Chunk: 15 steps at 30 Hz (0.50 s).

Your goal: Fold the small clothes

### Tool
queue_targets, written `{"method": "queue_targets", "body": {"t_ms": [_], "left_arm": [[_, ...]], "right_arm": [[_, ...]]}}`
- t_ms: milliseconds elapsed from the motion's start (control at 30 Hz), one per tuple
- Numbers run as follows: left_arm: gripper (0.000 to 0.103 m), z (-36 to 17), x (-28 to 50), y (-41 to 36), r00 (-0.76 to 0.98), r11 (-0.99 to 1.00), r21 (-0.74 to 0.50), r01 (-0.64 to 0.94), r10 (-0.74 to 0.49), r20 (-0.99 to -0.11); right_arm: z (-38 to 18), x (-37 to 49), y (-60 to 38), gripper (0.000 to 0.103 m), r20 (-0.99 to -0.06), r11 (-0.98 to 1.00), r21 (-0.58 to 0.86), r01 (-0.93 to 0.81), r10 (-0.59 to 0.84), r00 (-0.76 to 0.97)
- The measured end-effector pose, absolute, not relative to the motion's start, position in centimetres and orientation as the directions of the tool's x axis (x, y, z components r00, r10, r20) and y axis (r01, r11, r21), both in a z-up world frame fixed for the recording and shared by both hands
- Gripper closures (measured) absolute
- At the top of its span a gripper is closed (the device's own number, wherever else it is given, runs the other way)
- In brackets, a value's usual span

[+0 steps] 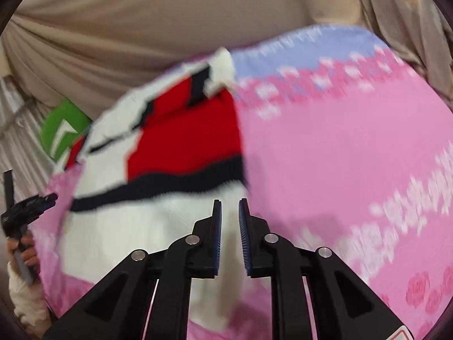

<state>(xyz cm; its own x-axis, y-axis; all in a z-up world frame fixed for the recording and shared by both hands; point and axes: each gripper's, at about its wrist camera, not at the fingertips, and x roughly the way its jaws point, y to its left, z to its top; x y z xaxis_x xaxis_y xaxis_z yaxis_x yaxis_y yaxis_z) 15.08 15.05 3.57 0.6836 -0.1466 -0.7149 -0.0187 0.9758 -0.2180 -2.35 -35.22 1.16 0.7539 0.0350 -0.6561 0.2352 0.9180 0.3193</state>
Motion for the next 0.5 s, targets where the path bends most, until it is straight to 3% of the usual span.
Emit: {"method": "queue_targets", "body": {"t_ms": [33, 100, 267, 400, 500], "left_arm": [[0.030, 4.5, 16.2, 16.5, 0.719, 0.974, -0.215, -0.070, -0.100, -0.688], [0.029, 6.3, 20.4, 20.5, 0.760, 0.956, -0.208, -0.209, 0.025, -0.650], [0.029, 4.9, 30.5, 29.7, 0.686, 0.845, -0.224, -0.485, 0.209, -0.697], [0.030, 0.5, 34.3, 36.1, 0.618, 0.683, -0.370, -0.630, 0.152, -0.771], [0.037, -1.6, 35.6, 38.7, 0.635, 0.593, -0.450, -0.668, 0.139, -0.760]], "right_arm": [[2.0, -1.6, -34.5, 0.077, -0.637, 0.924, 0.322, 0.205, 0.051, 0.770], [3.3, 0.6, -32.5, 0.061, -0.602, 0.938, 0.323, 0.127, 0.100, 0.793], [3.2, 6.1, -26.2, 0.056, -0.592, 0.935, 0.353, -0.045, 0.260, 0.763], [1.8, 8.5, -22.6, 0.052, -0.611, 0.924, 0.364, -0.116, 0.331, 0.719], [0.9, 9.5, -21.1, 0.050, -0.640, 0.936, 0.330, -0.120, 0.315, 0.701]]}}
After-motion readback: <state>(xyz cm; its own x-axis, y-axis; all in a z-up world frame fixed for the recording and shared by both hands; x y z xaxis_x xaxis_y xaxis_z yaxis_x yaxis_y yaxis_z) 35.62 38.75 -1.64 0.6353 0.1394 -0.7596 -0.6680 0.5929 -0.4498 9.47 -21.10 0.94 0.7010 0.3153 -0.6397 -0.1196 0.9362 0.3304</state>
